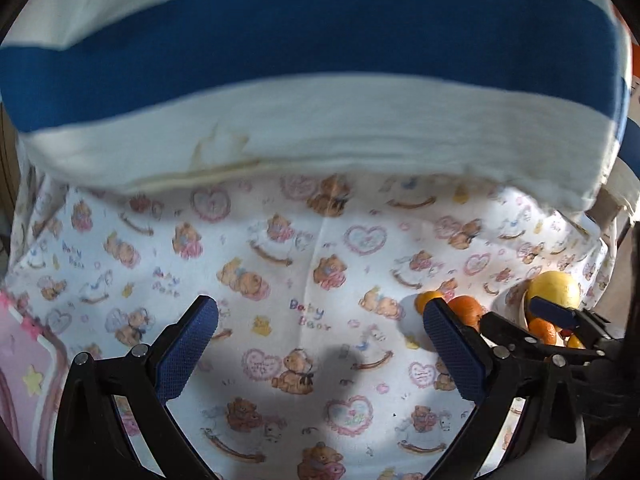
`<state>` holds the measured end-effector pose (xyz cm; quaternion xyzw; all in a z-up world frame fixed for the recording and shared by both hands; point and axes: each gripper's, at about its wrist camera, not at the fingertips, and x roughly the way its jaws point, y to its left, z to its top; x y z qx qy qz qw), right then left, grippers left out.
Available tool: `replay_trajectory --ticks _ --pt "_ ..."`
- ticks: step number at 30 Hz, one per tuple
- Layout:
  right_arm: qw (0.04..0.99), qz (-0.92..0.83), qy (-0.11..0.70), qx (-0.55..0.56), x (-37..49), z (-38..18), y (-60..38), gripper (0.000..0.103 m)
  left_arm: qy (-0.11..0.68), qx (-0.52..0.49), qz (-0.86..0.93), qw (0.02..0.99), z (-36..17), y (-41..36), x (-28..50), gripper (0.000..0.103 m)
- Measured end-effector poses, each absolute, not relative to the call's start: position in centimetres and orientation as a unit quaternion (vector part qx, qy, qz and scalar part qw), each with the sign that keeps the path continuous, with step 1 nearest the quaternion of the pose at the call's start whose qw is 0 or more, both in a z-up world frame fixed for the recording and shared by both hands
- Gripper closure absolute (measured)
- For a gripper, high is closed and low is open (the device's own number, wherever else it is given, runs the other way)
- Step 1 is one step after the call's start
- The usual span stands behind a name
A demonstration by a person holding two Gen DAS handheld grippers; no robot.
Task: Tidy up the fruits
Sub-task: 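Withdraw both open grippers from the plate toward the loose mandarin, then grasp the mandarin with the right gripper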
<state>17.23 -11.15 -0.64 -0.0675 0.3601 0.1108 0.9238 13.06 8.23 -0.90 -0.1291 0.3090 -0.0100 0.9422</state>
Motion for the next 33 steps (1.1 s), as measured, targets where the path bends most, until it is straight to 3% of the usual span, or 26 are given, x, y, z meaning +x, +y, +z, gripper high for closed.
replay_trajectory --ticks 13,19,23,24,28,33 --pt "0.908 0.133 0.396 -0.044 20.1 -3.3 -10.6 0.022 0.331 -0.133 -0.01 0.934 -2.4 8.0 14.0 0.001" --pt "0.904 0.137 0.404 -0.037 20.3 -4.0 -10.6 0.033 0.317 -0.118 0.003 0.941 -2.1 7.7 13.8 0.001" --pt "0.905 0.13 0.403 -0.046 20.2 -4.3 -10.5 0.051 0.315 -0.108 0.001 0.943 -2.1 7.3 13.8 0.001" --pt "0.905 0.133 0.403 -0.042 20.2 -4.4 -10.5 0.051 0.316 -0.105 0.0 0.943 -2.2 7.0 13.8 0.001" --pt "0.917 0.125 0.379 -0.019 19.2 -3.7 -11.7 0.052 0.329 -0.124 -0.018 0.936 -2.5 6.9 13.7 0.001" --pt "0.948 0.108 0.299 -0.019 16.9 -0.9 -12.9 0.052 0.306 -0.079 -0.005 0.949 -1.9 5.5 13.0 0.001"
